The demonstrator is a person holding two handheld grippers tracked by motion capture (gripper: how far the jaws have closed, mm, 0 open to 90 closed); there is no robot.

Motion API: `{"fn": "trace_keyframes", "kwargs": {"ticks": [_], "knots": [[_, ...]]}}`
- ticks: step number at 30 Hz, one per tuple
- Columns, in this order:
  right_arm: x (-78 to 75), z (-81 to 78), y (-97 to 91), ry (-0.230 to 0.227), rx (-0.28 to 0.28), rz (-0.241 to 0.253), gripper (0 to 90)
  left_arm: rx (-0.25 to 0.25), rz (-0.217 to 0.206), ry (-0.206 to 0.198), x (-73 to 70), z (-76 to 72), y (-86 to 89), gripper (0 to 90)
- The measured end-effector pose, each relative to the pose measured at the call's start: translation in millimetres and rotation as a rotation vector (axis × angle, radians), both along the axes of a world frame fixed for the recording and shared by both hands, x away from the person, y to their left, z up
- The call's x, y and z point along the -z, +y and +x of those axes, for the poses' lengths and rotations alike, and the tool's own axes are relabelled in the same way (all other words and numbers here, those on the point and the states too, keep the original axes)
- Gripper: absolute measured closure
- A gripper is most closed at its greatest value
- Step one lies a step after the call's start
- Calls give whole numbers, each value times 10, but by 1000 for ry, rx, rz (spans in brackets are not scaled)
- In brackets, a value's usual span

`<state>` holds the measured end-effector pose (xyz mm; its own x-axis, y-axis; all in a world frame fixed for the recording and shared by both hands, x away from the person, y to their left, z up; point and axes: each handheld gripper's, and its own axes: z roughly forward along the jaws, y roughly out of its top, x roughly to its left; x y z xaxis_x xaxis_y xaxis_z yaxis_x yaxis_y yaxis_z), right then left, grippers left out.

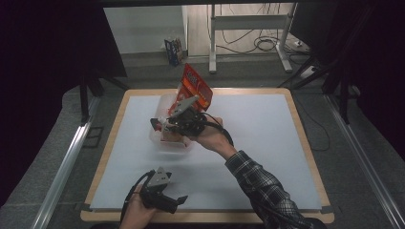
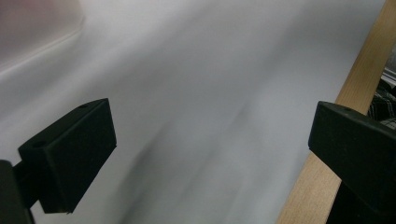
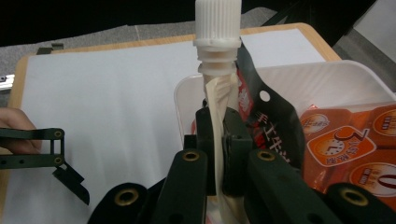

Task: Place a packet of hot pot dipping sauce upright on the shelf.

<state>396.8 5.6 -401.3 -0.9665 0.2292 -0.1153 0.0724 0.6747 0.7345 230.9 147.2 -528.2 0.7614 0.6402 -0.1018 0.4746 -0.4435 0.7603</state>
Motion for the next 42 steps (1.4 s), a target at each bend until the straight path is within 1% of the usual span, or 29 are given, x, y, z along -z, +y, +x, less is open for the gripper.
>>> {"fn": "trace_keyframes", "kwargs": {"ticks": [2,4,5,8,9,11,14,16,17,18,19,20,21,22,23,24,26,27,28,31,32,33,34,35,36,38,40,41,42], "knots": [[74,15,31,18,7,-18,863,3,9,-1,-1,0,0,9],[103,22,38,25,7,-23,861,4,10,-1,-1,0,-1,9],[164,34,50,31,6,-36,858,5,14,-2,-2,1,2,9],[202,30,66,38,10,-45,856,6,11,3,2,1,-3,9],[215,35,70,32,2,-51,855,5,13,3,4,1,-4,9],[235,26,95,42,5,-46,848,6,15,3,2,0,-6,10],[242,24,110,42,1,-44,837,5,16,3,3,0,-8,9],[245,16,133,50,-13,-25,796,5,16,3,2,0,-6,9],[245,16,133,50,-13,-25,796,5,16,3,2,0,-6,9],[236,17,135,47,-19,-16,766,5,16,3,2,-1,-6,9],[207,5,139,40,-13,-11,707,4,16,2,2,0,-5,10],[207,5,139,40,-13,-11,707,4,16,2,2,0,-5,10],[194,2,133,31,-11,-16,655,3,16,2,2,0,-4,9],[194,2,133,31,-11,-16,655,2,18,1,1,0,-4,9],[187,2,117,28,-6,-18,618,1,18,1,2,0,-4,10],[187,2,117,28,-6,-18,618,1,19,1,3,1,-5,10],[184,2,97,31,2,-16,562,0,21,1,5,0,-9,10],[180,0,81,32,12,-9,507,1,23,2,7,1,-12,10],[180,0,81,32,12,-9,507,1,23,2,7,1,-12,10],[172,-6,57,31,18,0,430,0,23,3,9,2,-12,10],[166,-9,29,30,22,3,385,0,24,4,10,2,-11,10],[166,-9,29,30,22,3,385,0,24,4,10,2,-10,10],[161,-17,-13,42,34,8,346,-1,24,3,9,1,-9,10],[161,-16,-44,42,33,11,329,-3,23,2,7,1,-7,11],[161,-16,-44,42,33,11,329,-3,19,2,6,1,-5,11],[169,-35,-109,54,52,23,294,-6,18,0,4,1,1,10],[178,-52,-194,56,61,20,264,-7,19,0,4,4,7,11],[191,-85,-297,65,69,28,239,-8,17,0,3,4,10,11],[191,-85,-297,65,69,28,239,-8,18,1,2,4,11,11]]}}
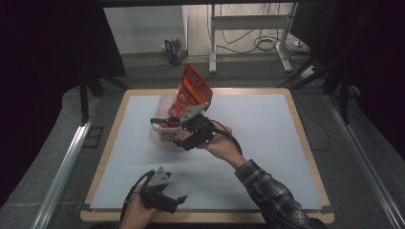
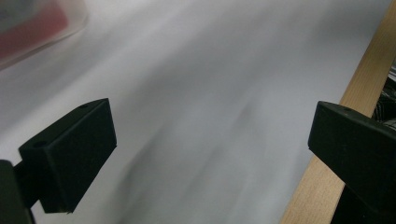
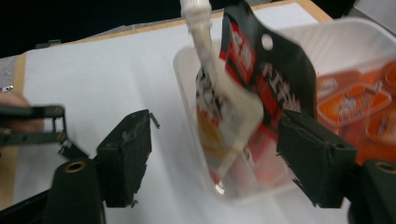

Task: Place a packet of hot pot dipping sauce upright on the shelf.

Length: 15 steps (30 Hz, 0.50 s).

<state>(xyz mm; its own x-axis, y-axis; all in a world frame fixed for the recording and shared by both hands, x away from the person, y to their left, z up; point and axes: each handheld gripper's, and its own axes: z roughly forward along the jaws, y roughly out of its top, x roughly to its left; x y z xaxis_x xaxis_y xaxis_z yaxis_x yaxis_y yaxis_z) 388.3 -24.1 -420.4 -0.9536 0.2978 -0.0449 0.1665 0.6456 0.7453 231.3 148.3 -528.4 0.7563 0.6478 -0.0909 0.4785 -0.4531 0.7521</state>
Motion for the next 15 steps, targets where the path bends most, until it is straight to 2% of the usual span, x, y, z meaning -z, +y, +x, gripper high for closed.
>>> {"fn": "trace_keyframes", "kwargs": {"ticks": [2,4,7,8,9,11,12,13,14,15], "knots": [[12,-50,-140,9,15,3,198,-6,0,-4,-9,0,8,13],[15,-76,-195,16,23,8,184,-11,1,-7,-12,-1,15,12],[33,-196,-463,41,52,45,123,-19,6,-12,-15,7,38,12],[33,-196,-463,41,52,45,123,-25,7,-16,-13,10,45,12],[73,-281,-640,63,74,73,95,-36,18,-24,-10,13,59,11],[120,-354,-787,65,102,84,82,-37,27,-27,-10,16,68,7],[120,-354,-787,65,102,84,82,-41,31,-31,-8,17,76,7],[192,-450,-979,69,135,98,53,-48,34,-35,-5,22,92,4],[192,-450,-979,69,135,98,53,-48,34,-35,-5,22,92,4],[252,-523,-1132,66,166,108,31,-55,36,-39,-4,26,106,3]]}}
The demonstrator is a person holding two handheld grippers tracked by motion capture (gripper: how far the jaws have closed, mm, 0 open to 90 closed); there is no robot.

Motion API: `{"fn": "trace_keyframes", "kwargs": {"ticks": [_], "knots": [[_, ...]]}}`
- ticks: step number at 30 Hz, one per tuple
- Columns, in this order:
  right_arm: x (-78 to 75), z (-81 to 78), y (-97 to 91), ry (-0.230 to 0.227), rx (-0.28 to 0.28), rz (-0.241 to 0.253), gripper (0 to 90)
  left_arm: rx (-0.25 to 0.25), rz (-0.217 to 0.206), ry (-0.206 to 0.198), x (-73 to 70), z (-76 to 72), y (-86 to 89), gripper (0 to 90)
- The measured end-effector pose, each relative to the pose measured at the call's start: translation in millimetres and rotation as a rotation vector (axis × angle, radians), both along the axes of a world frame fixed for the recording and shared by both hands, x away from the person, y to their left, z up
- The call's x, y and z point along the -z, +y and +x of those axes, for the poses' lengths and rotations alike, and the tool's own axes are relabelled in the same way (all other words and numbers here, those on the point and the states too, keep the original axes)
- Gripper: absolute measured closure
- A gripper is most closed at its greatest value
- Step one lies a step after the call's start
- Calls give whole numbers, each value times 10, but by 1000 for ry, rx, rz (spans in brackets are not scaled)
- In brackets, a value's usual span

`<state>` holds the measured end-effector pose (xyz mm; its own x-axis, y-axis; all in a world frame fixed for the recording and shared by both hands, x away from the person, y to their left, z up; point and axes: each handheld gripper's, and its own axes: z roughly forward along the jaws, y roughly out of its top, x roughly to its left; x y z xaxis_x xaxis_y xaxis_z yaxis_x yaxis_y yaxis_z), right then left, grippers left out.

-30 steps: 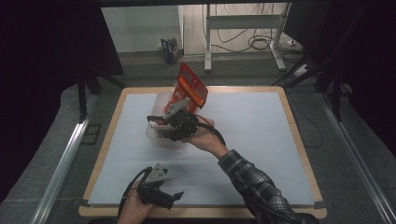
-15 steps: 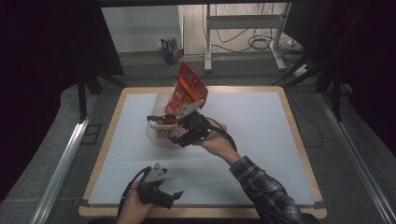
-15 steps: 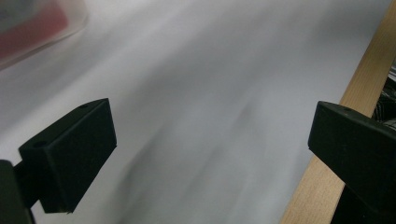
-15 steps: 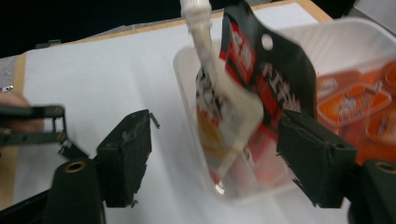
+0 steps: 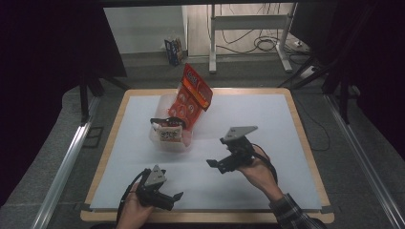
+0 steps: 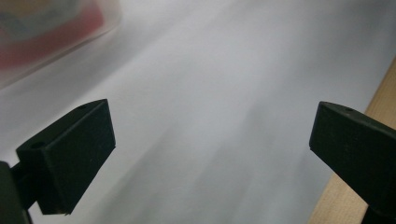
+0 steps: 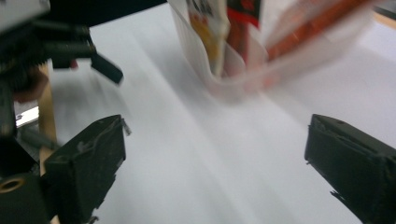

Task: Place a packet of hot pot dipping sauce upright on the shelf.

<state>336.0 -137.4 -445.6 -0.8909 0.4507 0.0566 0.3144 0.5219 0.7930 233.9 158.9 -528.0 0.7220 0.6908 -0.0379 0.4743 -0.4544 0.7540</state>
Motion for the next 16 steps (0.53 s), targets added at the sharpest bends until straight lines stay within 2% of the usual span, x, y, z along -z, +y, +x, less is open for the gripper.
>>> {"fn": "trace_keyframes", "kwargs": {"ticks": [1,2,3,5,7,8,10,16], "knots": [[0,0,0,0,0,0,31,0,0,0,0,0,0,3],[73,-68,-166,11,26,-2,12,-1,1,-2,0,0,5,3],[73,-68,-166,11,26,-2,12,-3,4,-5,1,1,11,3],[150,-150,-339,9,56,17,5,-9,7,-13,7,3,17,3],[289,-256,-582,35,95,45,0,-12,13,-16,22,8,21,3],[289,-256,-582,35,95,45,0,-12,13,-16,22,8,21,3],[427,-330,-781,54,135,46,0,-10,28,-21,35,10,16,3],[503,-331,-852,53,158,15,0,-1,56,-29,64,19,-21,2]]}}
